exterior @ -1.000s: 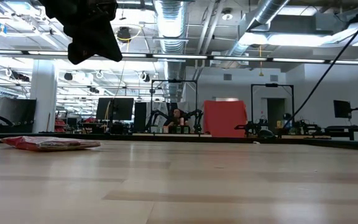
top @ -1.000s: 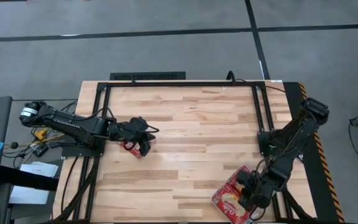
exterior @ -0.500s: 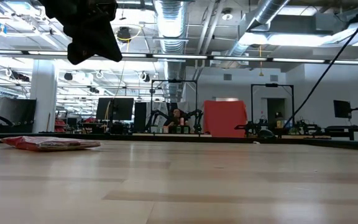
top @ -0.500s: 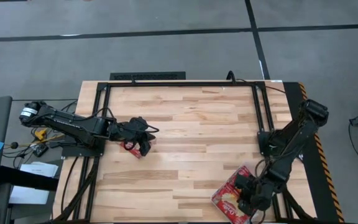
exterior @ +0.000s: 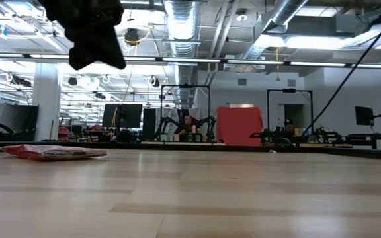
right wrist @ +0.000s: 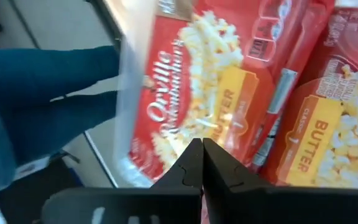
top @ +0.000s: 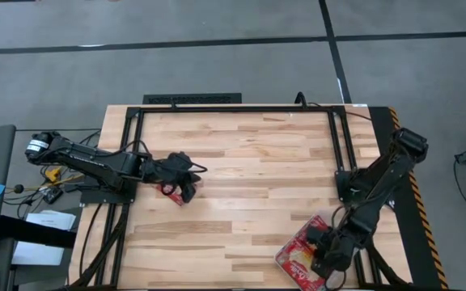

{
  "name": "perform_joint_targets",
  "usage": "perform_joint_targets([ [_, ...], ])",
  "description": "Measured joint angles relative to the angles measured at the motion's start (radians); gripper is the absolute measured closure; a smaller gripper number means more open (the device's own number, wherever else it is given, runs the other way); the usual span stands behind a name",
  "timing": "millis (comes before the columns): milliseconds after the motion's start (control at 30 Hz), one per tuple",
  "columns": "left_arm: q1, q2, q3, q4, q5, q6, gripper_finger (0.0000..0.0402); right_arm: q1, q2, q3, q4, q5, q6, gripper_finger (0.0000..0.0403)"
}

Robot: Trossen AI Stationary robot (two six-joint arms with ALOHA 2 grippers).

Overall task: Sort popcorn bags into baskets
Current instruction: Put the red popcorn bag into the transparent bin

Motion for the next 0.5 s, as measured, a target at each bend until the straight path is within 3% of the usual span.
perform_joint_targets([
  [100, -0.022, 0.000, 0.000, -0.055, -0.026, 0.009, 0.0402, -0.005, -0.059, 0.000, 0.000, 0.058, -0.014, 0.0385],
  [267, -0.107, 0.010, -0.035, -0.153, -0.160, -0.075, 0.0402, -0.062, -0.140, 0.000, -0.035, 0.237, -0.054, 0.0374],
  [367, -0.169, 0.010, -0.108, -0.151, -0.198, -0.193, 0.0402, -0.138, -0.157, 0.000, -0.068, 0.290, -0.122, 0.0372],
  [500, -0.232, 0.010, -0.242, -0.141, -0.241, -0.444, 0.0402, -0.264, -0.158, 0.000, -0.045, 0.280, -0.281, 0.0381],
])
